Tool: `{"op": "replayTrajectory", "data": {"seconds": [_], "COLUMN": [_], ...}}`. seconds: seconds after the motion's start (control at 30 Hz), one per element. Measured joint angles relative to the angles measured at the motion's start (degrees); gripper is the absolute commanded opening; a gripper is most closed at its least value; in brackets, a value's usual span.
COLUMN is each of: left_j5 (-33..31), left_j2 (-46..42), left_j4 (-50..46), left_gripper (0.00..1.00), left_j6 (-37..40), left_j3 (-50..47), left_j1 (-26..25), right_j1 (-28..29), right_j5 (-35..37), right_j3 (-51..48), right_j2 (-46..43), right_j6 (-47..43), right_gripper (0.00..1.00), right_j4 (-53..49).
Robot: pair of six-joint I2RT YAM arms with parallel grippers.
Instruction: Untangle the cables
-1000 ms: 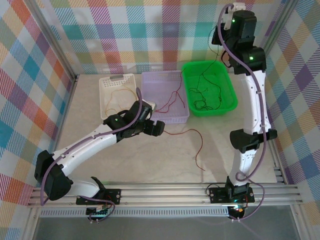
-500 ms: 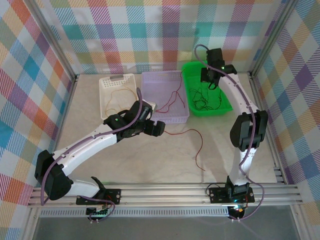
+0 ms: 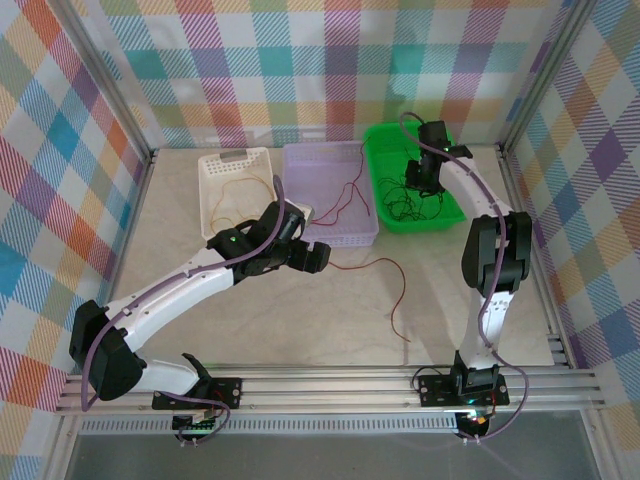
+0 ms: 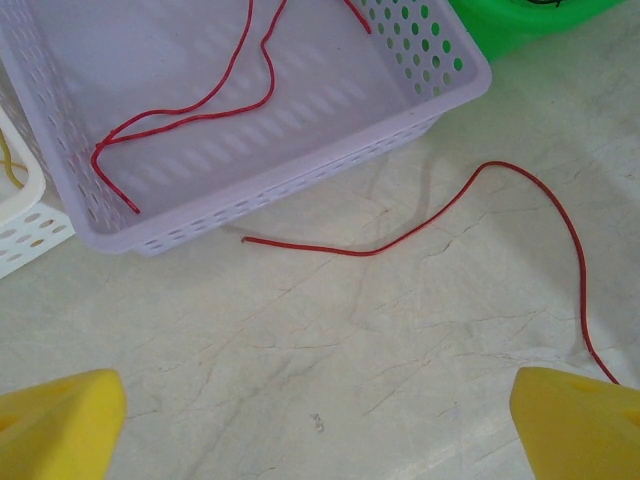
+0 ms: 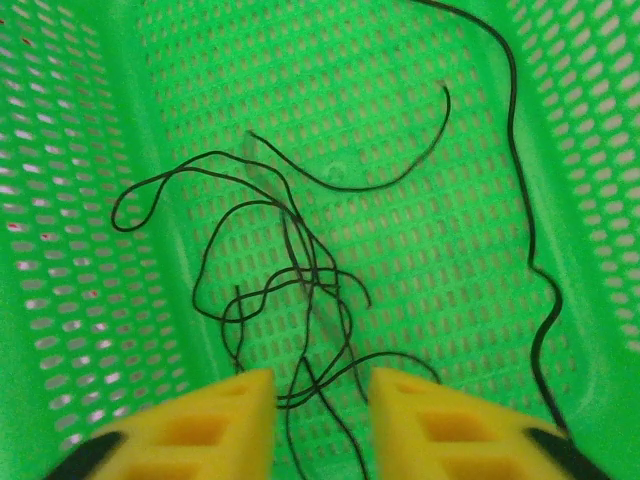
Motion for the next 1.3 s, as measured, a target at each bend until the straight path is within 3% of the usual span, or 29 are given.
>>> {"op": "replayTrajectory", "data": {"seconds": [0.13, 0.3, 0.47, 0.57, 0.77, 0.97, 1.3], "left_j5": [0.28, 0.39, -0.85, -2.23, -1.60, -2.12, -2.34], "left_j2": [0.85, 4.57, 13.88, 19.78, 28.59, 40.87, 52.81], "left_j4": [0.00, -1.01, -4.79, -7.85, -12.50, -15.78, -19.82], "left_gripper": [0.98, 0.98, 1.00, 1.00, 1.00, 0.99, 0.90], "left_j6": [0.00, -0.33, -2.67, -4.11, -7.96, -9.90, -12.15], "left_j3": [0.00, 1.16, 7.93, 12.98, 22.40, 33.62, 42.73], "left_j1": [0.00, -1.01, -5.79, -9.62, -14.78, -20.26, -22.03], "right_j1": [0.00, 0.59, 2.16, 2.97, 3.02, 3.02, 3.02], "right_j5": [-0.90, -1.25, -1.51, -1.64, -1.38, 0.74, 2.47], "right_j3": [0.00, -0.90, -10.14, -17.75, -29.90, -35.10, -37.13], "right_j2": [-2.62, -11.50, -27.26, -35.30, -45.88, -57.57, -71.08], "right_j6": [-0.13, -0.31, -0.33, -0.33, -1.40, -1.60, -1.55], "right_gripper": [0.65, 0.74, 0.83, 1.00, 1.00, 1.00, 1.00], "right_j4": [-0.74, -0.85, 2.01, 3.63, 4.37, 3.37, 1.01]}}
